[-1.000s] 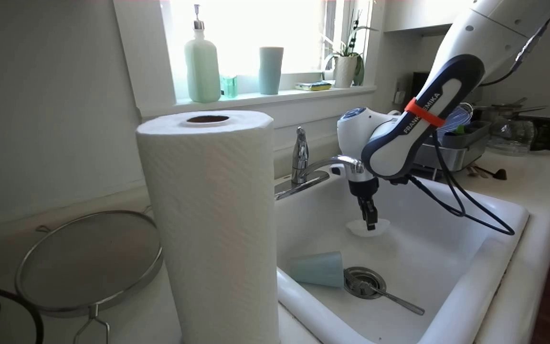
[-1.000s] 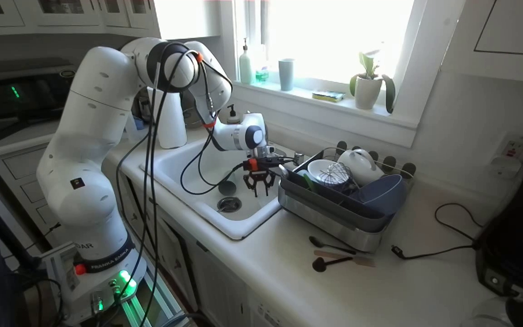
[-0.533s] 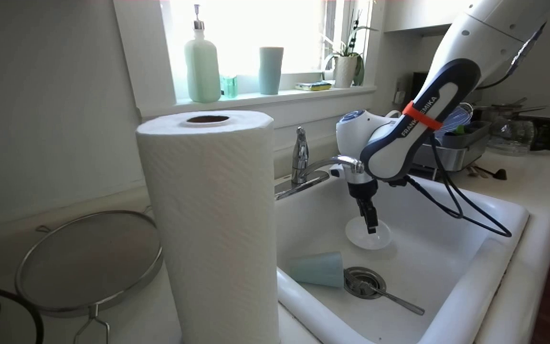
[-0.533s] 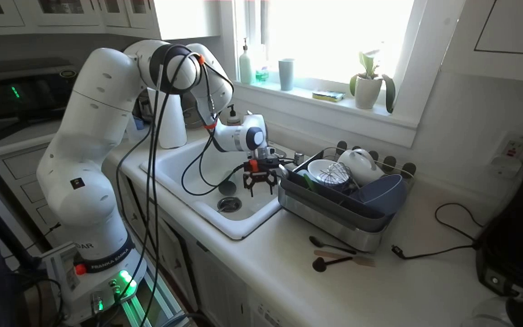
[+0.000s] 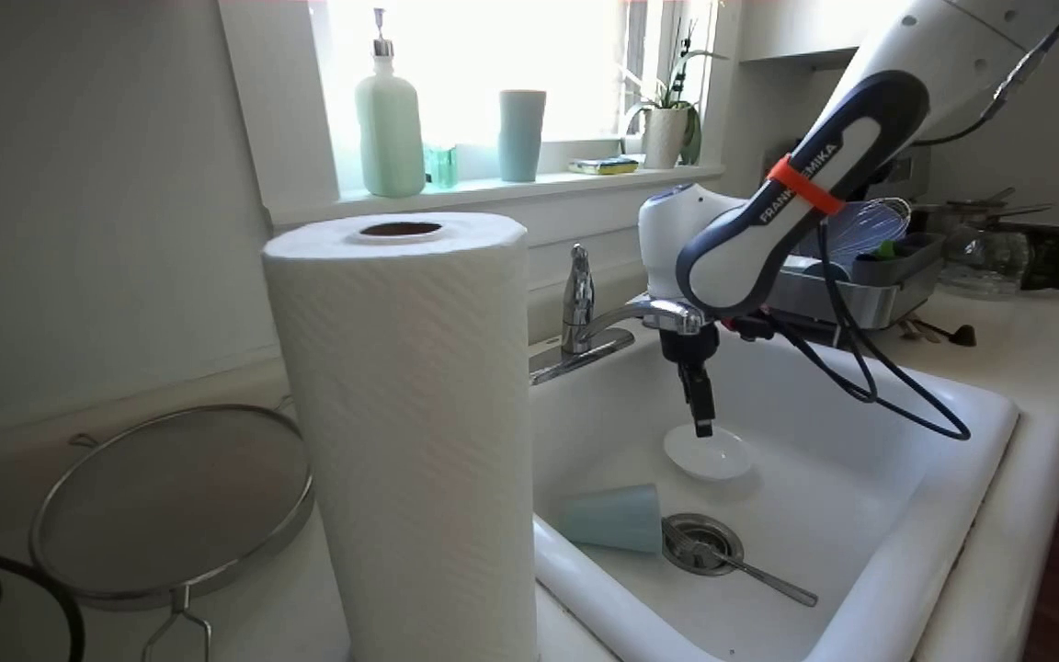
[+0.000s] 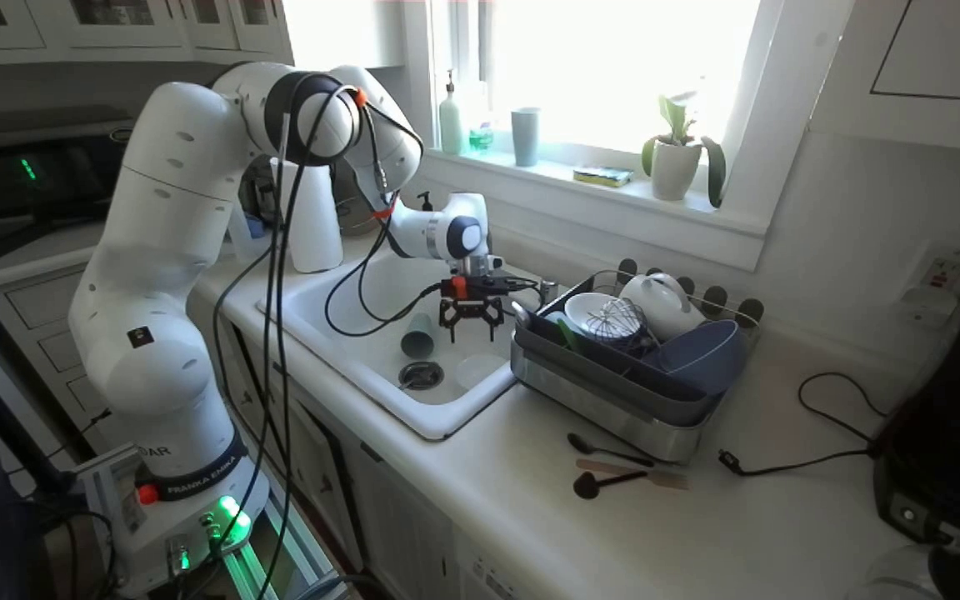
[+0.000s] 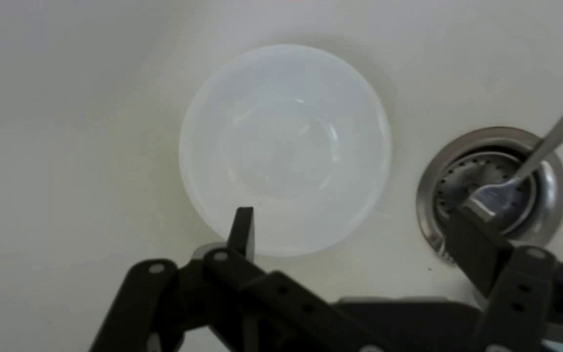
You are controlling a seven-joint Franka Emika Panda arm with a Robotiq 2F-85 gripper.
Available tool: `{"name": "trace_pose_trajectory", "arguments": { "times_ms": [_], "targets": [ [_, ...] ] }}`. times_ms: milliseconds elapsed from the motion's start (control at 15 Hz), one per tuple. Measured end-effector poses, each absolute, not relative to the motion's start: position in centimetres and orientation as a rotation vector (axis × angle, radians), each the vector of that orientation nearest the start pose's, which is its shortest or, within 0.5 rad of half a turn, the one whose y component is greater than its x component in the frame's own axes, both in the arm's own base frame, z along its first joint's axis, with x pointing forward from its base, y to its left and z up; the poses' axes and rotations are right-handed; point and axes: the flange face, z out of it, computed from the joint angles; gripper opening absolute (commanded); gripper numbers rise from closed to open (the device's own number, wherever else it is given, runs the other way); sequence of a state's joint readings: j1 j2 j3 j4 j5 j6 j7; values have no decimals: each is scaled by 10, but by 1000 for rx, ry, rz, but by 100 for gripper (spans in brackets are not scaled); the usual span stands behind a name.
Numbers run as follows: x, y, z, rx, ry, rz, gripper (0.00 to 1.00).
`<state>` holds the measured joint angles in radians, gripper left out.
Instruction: Remove a white plate from the dishes drying rack and place it in the sink
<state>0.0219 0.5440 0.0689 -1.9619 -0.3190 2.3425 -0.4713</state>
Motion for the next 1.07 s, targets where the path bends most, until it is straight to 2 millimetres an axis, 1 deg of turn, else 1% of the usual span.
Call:
{"name": "trace_pose_trajectory", "arguments": {
  "times_ms": [133, 267, 400, 467, 667, 800, 933, 1067],
  "targets": [
    [592, 59, 204, -2980, -1148, 315, 100],
    [586, 61, 230, -2975, -1021, 277, 100],
    [577, 54, 257, -2996, -920, 231, 100],
    [571, 47, 272, -3017, -882, 227, 100],
    [548, 16, 324, -3073, -749, 268, 100],
    [529, 4, 364, -3088, -663, 314, 100],
    [510, 3, 408, -3116, -580, 307, 100],
    [491, 11, 445, -3129, -578, 298, 100]
  ]
}}
